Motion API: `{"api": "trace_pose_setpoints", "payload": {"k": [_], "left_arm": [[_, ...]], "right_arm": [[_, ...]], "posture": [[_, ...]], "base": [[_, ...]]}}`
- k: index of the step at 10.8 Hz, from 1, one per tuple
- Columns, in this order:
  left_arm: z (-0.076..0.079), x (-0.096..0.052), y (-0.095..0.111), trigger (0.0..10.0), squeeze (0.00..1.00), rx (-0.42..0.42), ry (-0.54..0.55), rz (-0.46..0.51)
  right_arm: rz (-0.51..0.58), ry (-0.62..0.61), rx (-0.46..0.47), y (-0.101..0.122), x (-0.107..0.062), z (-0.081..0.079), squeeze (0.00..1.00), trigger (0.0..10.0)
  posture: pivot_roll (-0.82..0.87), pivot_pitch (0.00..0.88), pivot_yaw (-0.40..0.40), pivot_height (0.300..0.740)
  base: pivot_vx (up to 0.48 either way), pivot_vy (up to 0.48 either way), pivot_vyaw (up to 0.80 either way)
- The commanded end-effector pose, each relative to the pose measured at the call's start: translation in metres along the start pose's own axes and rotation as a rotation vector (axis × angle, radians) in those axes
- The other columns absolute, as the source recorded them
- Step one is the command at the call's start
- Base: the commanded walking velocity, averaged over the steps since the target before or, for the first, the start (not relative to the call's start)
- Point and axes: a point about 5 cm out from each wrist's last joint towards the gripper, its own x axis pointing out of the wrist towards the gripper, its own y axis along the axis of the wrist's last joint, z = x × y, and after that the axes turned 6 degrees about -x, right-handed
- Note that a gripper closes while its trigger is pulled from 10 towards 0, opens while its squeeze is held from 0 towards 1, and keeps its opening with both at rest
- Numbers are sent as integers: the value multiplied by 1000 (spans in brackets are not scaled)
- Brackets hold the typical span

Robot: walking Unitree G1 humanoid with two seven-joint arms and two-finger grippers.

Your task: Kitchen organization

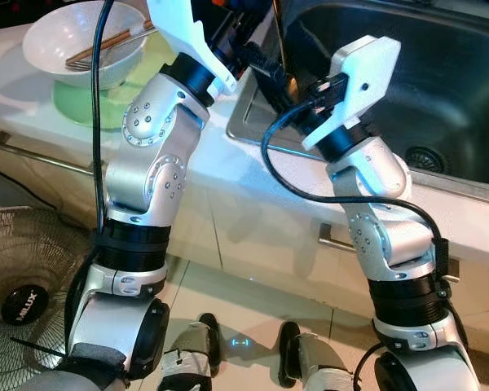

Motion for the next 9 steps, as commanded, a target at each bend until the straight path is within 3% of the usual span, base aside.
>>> {"api": "trace_pose_setpoints", "payload": {"k": [1,4,8,9], "left_arm": [[11,0,3,10000,0,-5,-55,9],[15,0,3,10000,0,-21,-62,1],[9,1,1,10000,0,-26,-53,-17],[9,1,1,10000,0,-15,-57,-18]], "right_arm": [[-23,-10,-5,-4,-3,-2,0,10000],[-57,-60,-26,-11,-2,2,0,10000],[-111,-119,-48,-21,0,6,0,10000],[-107,-128,-51,-21,2,7,0,0]], "posture": [[88,239,22,740],[93,241,22,740],[98,246,20,740],[100,249,20,740]], "base": [[0,0,0],[0,0,0],[0,0,0],[0,0,0]]}}
